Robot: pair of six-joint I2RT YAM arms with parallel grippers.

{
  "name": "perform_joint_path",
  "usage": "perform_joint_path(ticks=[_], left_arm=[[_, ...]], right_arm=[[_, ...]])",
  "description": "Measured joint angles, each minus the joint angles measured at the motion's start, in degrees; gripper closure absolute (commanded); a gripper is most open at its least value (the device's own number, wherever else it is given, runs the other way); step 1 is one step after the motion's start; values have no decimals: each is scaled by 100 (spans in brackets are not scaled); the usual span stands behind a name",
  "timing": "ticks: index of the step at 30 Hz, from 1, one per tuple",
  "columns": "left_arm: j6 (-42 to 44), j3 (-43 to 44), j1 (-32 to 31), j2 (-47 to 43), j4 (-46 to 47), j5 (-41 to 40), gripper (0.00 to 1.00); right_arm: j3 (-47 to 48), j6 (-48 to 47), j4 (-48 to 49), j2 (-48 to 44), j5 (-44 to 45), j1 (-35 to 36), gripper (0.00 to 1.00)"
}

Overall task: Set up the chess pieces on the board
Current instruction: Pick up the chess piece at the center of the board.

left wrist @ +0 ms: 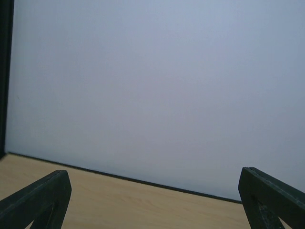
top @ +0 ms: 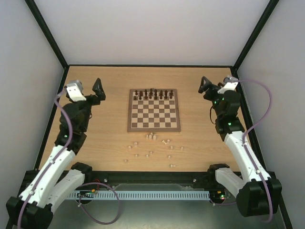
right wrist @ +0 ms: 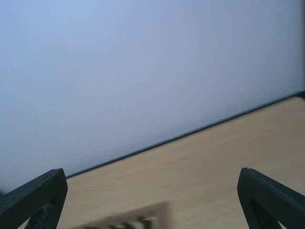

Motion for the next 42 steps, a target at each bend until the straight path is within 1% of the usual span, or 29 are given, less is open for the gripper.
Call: perform_joint_path(ticks=[3, 5, 7, 10, 11, 14, 16, 17, 21, 24, 27, 29, 33, 38, 42], left_arm=[[-728, 914, -96, -131, -1392, 44, 1], [-1117, 1292, -118, -164, -2048, 197, 1], [-1443, 1453, -140, -210, -2618, 463, 1], [-1714, 1405, -142, -286, -3128, 1080, 1], [-1764, 1274, -142, -323, -3180, 1471, 1], [-1871, 881, -144, -409, -3213, 2114, 1], [-1969, 555, -153, -439, -3220, 2529, 1], [-2011, 428, -153, -422, -3206, 2734, 1], [-2114, -42, -199, -317, -3038, 3504, 1], [-2044, -216, -321, -317, -3171, 3611, 1], [-1991, -282, -382, -319, -3259, 3740, 1], [-1980, -400, -393, -332, -3241, 3895, 1], [-2033, -638, -404, -393, -3222, 3993, 1], [-2199, -654, -487, -251, -3154, 3744, 1], [-2201, -664, -632, 90, -3128, 3480, 1]], right_arm=[[861, 232, -763, -39, -1040, -2, 1], [1069, 398, -1126, -68, -1600, 2, 1], [1115, 597, -1591, -57, -2039, 17, 1], [1113, 671, -2251, 192, -2883, 17, 1], [1110, 658, -2426, 293, -3099, 24, 1], [1040, 575, -2997, 435, -3394, 216, 1], [1036, 518, -3335, 393, -3305, 584, 0], [1038, 501, -3442, 369, -3222, 809, 2], [1040, 463, -3917, 372, -2409, 2100, 11], [1012, 538, -4225, 404, -1613, 2946, 15], [916, 710, -4494, 446, -756, 3491, 21], [837, 876, -4677, 533, -238, 3716, 24], [619, 1397, -5069, 627, 599, 3919, 30], [372, 2009, -5427, 629, 1097, 4083, 37], [199, 2455, -5571, 739, 1263, 4190, 38]])
